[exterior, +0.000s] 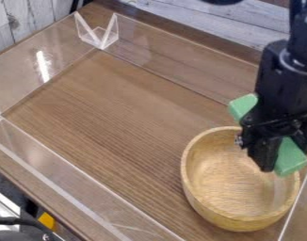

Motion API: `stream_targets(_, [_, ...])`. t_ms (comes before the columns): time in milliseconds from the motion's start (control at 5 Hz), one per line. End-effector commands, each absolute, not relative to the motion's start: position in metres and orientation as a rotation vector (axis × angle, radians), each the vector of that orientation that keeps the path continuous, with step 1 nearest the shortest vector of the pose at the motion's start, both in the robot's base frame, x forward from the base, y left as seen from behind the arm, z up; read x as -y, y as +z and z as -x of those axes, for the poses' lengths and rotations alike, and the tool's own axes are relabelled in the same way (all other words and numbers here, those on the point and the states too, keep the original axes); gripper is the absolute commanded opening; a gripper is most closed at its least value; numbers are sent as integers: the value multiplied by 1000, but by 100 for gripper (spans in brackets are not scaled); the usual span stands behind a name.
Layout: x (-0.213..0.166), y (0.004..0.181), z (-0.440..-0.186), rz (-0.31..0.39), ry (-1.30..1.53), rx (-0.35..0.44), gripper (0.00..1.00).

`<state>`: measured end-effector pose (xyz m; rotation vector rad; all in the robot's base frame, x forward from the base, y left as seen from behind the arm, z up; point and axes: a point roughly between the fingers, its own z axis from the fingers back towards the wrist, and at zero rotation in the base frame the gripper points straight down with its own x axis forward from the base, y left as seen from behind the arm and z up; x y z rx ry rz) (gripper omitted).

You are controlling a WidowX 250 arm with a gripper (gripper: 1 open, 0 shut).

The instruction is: Remove the green block from inside the brown bowl and put it on the table

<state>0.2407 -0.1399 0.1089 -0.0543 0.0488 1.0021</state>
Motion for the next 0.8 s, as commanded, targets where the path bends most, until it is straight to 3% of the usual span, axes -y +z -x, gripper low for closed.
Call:
stream_targets(0, [143,135,-245,107,1023,-10,0])
stream_targets(600, [137,156,-242,110,1015,4,0])
